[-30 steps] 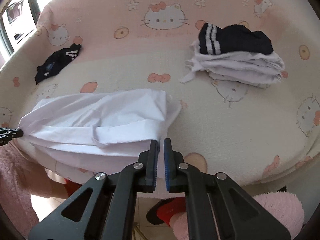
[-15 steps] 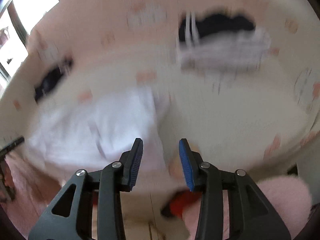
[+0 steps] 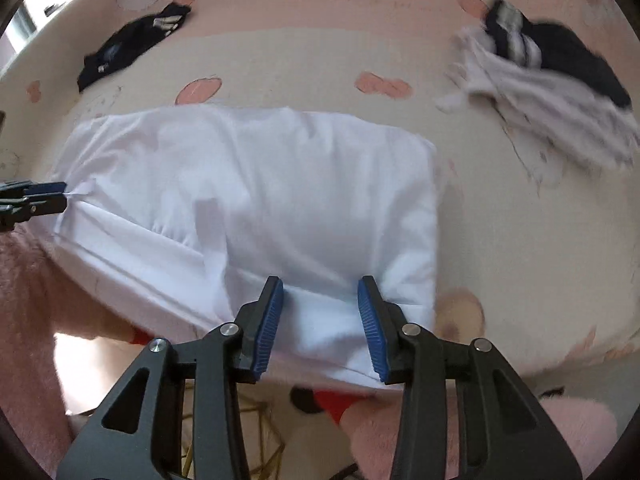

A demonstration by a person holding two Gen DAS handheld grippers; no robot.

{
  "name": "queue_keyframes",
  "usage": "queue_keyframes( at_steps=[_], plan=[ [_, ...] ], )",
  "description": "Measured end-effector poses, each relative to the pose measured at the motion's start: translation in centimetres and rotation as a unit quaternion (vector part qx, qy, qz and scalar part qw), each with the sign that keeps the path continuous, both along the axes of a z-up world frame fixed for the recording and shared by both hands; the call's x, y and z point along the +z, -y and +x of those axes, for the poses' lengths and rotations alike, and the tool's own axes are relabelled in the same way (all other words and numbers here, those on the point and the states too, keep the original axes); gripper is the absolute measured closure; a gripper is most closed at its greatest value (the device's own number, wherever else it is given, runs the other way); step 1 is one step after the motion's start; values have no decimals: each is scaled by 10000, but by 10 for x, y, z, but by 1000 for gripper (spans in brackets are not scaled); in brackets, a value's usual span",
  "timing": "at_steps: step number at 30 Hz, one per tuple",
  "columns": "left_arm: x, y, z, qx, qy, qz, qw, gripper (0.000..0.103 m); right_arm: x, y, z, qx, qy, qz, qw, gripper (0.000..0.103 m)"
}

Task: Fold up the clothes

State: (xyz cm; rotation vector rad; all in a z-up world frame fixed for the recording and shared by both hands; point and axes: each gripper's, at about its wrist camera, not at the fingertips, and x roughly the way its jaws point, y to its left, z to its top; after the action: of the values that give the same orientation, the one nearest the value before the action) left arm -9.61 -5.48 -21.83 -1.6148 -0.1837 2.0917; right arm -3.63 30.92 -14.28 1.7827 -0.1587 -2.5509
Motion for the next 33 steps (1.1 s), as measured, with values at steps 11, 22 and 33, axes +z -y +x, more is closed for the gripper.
queue_keyframes(
  at_steps=[11,22,33],
  plan=[
    [9,2,-8,388,-326,-39,9987,52,29,-14,8,-420,-947,-674,9923,54],
    [6,10,-9,1155,-756,-1311,9817,51,-10,41,-17,305,-236,482,9981,37],
    [-6,-29,8,161,-747,-1850,9798,42,-5,57,13,561,-312,375,9972,39]
  ],
)
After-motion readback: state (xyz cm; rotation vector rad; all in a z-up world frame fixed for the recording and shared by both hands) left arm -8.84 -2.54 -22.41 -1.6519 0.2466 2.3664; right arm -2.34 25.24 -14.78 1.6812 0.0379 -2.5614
